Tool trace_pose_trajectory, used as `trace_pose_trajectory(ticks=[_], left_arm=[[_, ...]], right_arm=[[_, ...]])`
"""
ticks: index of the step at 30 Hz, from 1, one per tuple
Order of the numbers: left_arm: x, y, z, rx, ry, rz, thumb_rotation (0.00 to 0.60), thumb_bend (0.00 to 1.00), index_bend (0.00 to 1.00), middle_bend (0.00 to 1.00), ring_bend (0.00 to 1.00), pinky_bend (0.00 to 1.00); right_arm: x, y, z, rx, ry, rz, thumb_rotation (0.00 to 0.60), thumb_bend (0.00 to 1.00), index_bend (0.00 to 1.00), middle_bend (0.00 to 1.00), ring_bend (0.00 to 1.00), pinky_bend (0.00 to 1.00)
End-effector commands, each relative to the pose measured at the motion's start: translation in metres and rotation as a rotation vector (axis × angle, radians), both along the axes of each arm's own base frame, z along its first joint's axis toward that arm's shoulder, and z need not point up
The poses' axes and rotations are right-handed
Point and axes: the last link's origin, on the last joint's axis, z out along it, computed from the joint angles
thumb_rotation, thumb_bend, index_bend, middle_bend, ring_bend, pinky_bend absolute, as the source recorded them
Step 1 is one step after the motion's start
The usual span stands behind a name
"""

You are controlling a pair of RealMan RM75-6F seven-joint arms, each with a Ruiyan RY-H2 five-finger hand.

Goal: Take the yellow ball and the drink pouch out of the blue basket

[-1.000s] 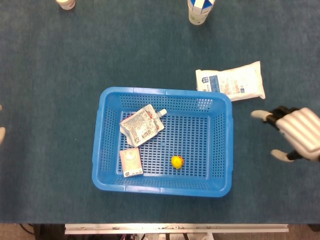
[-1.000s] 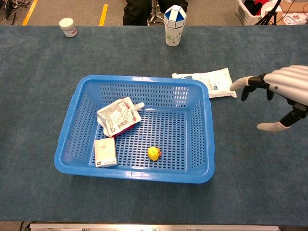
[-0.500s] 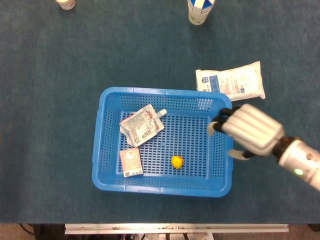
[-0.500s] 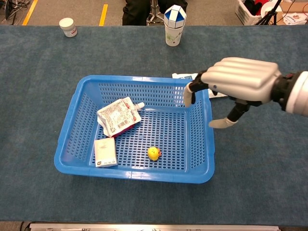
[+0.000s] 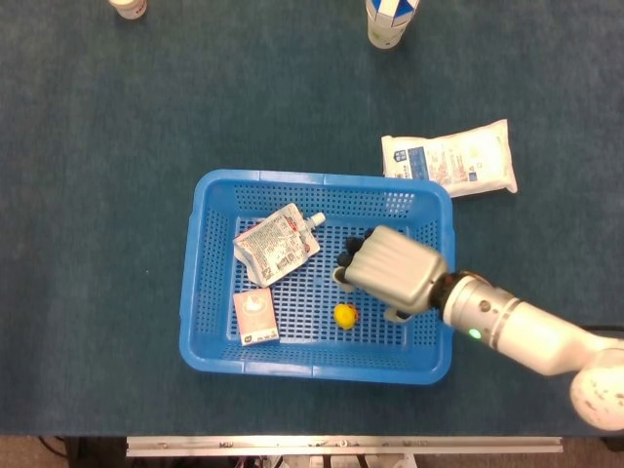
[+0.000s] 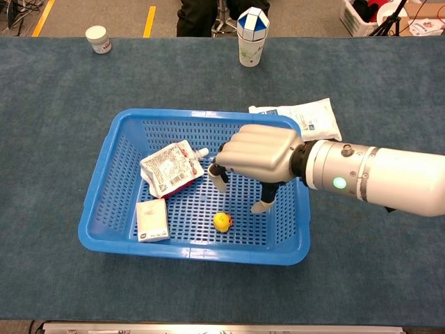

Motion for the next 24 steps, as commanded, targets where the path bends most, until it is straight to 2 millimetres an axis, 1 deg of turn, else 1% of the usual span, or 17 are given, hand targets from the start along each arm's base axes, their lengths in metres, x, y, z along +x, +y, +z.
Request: trace_pose_trajectory(ticks=[1, 13, 17, 24], left_arm=[[0.001, 0.000, 0.000, 0.001, -0.001, -0.002, 0.600, 0.27, 0.40, 0.42, 0.31, 0.30], [0.004, 0.001, -0.001, 0.003, -0.007, -0.006, 0.600, 0.27, 0.40, 0.42, 0.31, 0.30], [0.003, 0.001, 0.000, 0.004, -0.011, -0.007, 0.600, 0.27, 0.40, 0.42, 0.31, 0.30], [0.002, 0.002, 0.001, 0.006, -0.014, -0.004, 0.600, 0.27, 0.40, 0.42, 0.31, 0.30]], right_arm=[[-0.003, 0.004, -0.014, -0.001, 0.044, 0.028, 0.600, 0.09, 0.43, 0.41, 0.28, 0.44], [-0.003, 0.018, -0.044, -0.030, 0.093, 0.110, 0.600, 0.09, 0.44, 0.41, 0.28, 0.44], [0.001, 0.020, -0.051, -0.034, 0.090, 0.115, 0.600, 0.09, 0.44, 0.41, 0.28, 0.44], [0.007, 0.018, -0.059, -0.046, 0.095, 0.117, 0.600, 0.10, 0.44, 0.41, 0.28, 0.44]])
